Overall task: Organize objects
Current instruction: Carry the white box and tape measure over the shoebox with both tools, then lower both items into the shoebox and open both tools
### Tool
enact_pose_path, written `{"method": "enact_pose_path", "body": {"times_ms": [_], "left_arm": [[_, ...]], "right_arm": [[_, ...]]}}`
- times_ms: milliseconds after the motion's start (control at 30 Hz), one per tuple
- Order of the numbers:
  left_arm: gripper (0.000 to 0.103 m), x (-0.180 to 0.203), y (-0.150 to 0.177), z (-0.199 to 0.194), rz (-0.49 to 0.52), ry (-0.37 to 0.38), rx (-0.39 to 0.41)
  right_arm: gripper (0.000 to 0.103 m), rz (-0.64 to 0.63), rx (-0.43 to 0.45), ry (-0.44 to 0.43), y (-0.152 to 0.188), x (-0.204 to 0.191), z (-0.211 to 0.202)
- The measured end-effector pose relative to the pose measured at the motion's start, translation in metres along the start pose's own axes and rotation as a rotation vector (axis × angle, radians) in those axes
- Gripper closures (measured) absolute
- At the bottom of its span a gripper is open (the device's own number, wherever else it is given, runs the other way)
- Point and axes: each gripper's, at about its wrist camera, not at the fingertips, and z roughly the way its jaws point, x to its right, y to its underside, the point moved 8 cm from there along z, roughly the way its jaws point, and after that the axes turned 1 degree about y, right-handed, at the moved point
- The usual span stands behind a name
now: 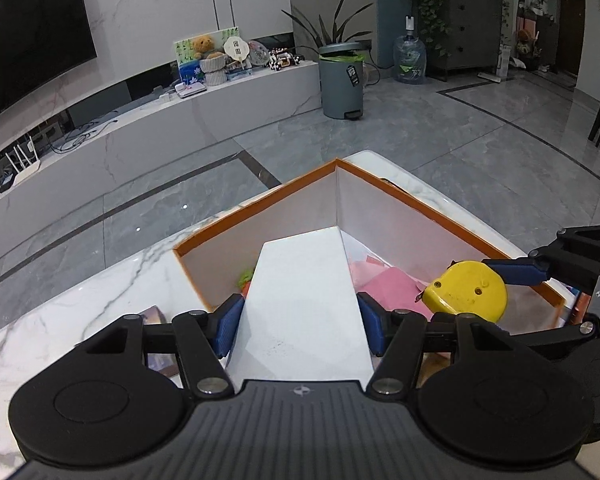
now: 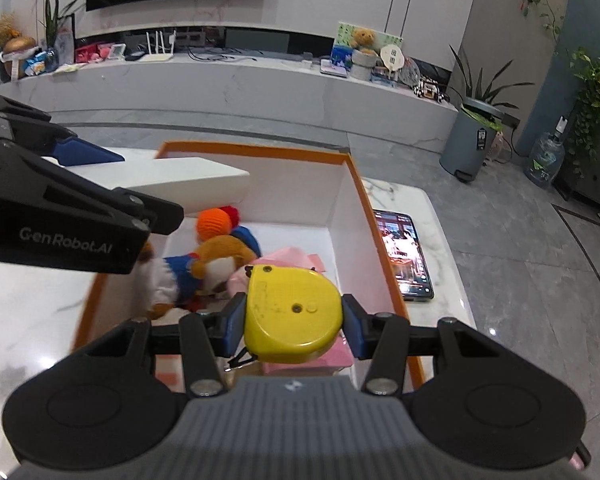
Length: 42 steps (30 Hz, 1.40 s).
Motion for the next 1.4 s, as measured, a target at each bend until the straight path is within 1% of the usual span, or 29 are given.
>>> {"method": "enact_pose_path", "body": {"times_ms": [367,667,1067,1267,1333,1367,1400], "left_arm": [[0.033,-0.003,0.006,0.039,-0.007,-0.003,-0.042],[0.033,-0.003,0.005,0.050,0.021,-0.006,-0.049],[0.032,0.000,0.002,0.060,0.033,0.002,-0.059],[0.032,-0.005,0.000,0.059,-0.014,0.017,-0.057],[0.031,-0.007,-0.001,0.057,-0.015,0.023,-0.052],[0.031,-0.007,-0.003,0.055,-0.017,0.020,-0.041],[0.028,-0.009,-0.003,0.053,-0.021,0.019,-0.030]], "right_arm": [[0.051,-0.035,-0.053,0.008,-0.005,0.009,0.049],[0.051,-0.066,-0.079,0.008,-0.006,-0.001,0.070],[0.051,-0.073,-0.091,0.017,-0.013,-0.005,0.079],[0.051,-0.087,-0.098,0.029,-0.013,-0.008,0.076],[0.049,-0.096,-0.095,0.032,-0.013,-0.008,0.074],[0.049,-0.099,-0.093,0.033,-0.012,-0.007,0.073],[0.047,-0.100,-0.091,0.034,-0.013,-0.007,0.072]]}}
